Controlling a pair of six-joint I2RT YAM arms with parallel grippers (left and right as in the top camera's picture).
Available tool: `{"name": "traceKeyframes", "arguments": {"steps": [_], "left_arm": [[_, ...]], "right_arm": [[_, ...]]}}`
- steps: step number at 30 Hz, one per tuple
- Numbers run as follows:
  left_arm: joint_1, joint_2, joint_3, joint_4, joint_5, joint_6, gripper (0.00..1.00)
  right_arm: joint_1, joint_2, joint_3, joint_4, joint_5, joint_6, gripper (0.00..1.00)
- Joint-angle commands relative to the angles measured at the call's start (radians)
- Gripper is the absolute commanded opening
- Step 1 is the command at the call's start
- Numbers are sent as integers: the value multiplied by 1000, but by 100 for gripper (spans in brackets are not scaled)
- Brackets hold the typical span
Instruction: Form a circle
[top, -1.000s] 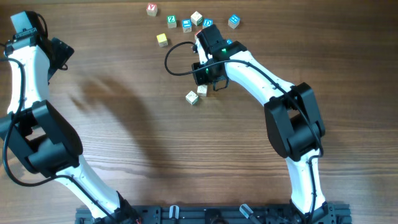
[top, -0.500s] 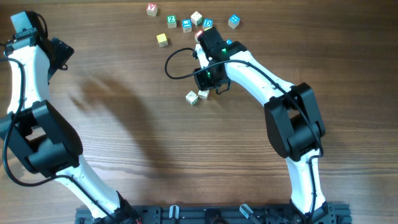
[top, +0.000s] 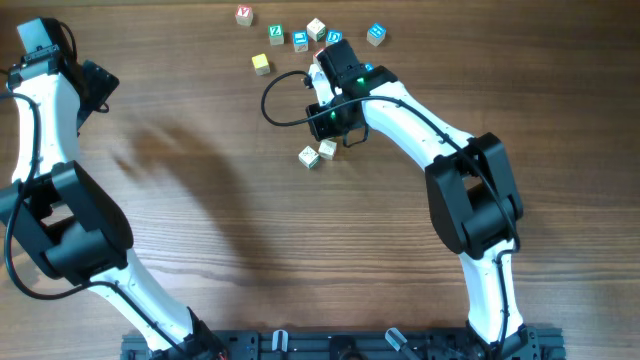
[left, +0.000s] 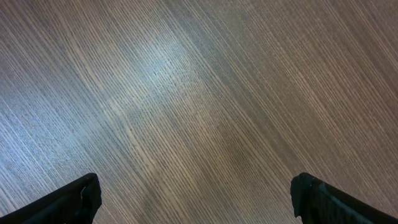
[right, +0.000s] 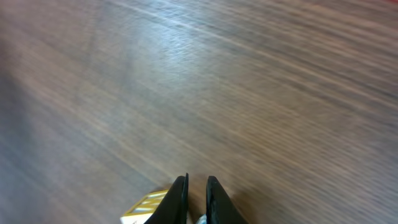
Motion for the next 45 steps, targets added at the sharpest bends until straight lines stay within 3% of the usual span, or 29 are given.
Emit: {"name": "traceKeyframes", "arguments": {"steps": [1,21,27,35,45], "left_arm": [[4,-12,11,-1,-2,8,100],[4,-12,11,0,-2,8,100],[4,-12,11,-1,-2,8,100],[4,-12,11,-1,-2,8,100],[4,-12,11,-1,-2,8,100]], "right_arm": [[3,-31,-3,-30,-55,-21,11],[3,-31,-3,-69,-21,-8,13],[-27,-32,-2,40,53,186,12],[-66,-32,-3,-194,204,269,12],[-64,-32,-3,-305,104,264,11]]}}
